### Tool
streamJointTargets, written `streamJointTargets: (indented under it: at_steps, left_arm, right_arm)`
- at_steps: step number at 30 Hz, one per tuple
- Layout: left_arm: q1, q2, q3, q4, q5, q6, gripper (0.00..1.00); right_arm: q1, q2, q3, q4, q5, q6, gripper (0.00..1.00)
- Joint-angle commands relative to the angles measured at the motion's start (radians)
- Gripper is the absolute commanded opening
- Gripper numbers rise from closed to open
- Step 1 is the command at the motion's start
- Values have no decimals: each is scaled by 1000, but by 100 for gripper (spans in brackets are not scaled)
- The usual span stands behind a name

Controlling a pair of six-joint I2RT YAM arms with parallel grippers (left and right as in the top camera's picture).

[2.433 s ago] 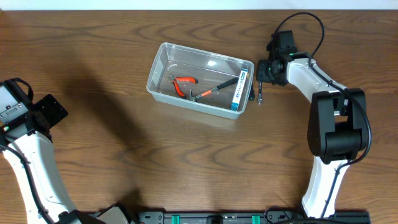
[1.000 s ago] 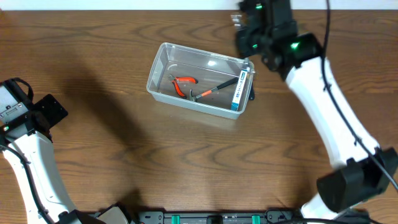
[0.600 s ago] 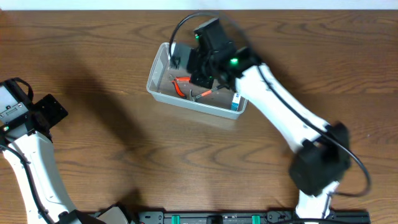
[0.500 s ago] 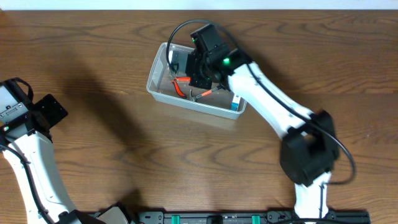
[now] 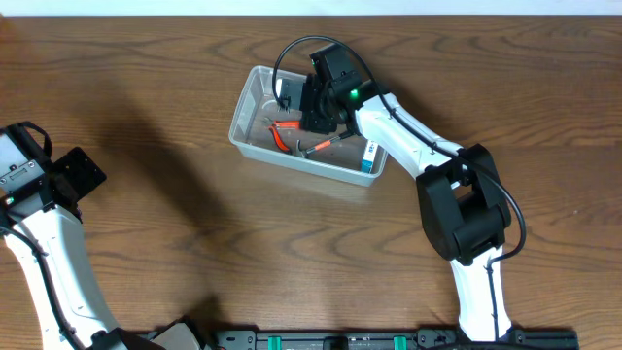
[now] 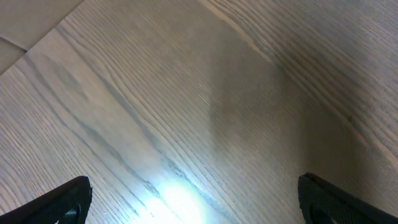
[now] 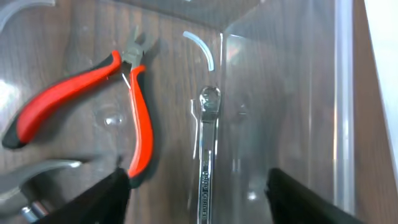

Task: Pack container
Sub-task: 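Place the wrench into the container and release, then grasp the yellow-handled screwdriver with the right gripper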

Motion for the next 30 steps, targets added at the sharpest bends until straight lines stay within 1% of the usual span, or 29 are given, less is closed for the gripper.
streamJointTargets:
  at_steps: [1,3,6,7,11,14,16,19,21,25,30]
  left_arm:
    - [5,7,14,-3,2,16,98]
    - [5,7,14,-3,2,16,98]
    - [5,7,14,-3,2,16,98]
    - [5,7,14,-3,2,16,98]
    - [5,7,14,-3,2,16,98]
    - [5,7,14,-3,2,16,98]
    - [5,7,14,-3,2,16,98]
    - [5,7,14,-3,2,16,98]
    - [5,7,14,-3,2,16,98]
    - [5,7,14,-3,2,16,98]
    - [5,7,14,-3,2,16,98]
  right_arm:
    - [16,-101,11,-5,73,186,74]
    - [17,-172,11,-27,145,338,75]
    - [-8,-303,11,-100,237,595,82]
    - [-21,-333,11,-129,247,643,84]
    - [-113,-424,11,-259,249,837,77]
    - [-200,-427,9,-380,249,1002,73]
    - [-257,-404,-1,-472,249,1110,66]
    - [-311,-366,-37,-532,248,1208,64]
    - [-332,-331,-76,-536,247,1254,63]
    - [-328,-261,-106,-508,193,1268,61]
    - [-298,-165,-106,-403,114,1265,66]
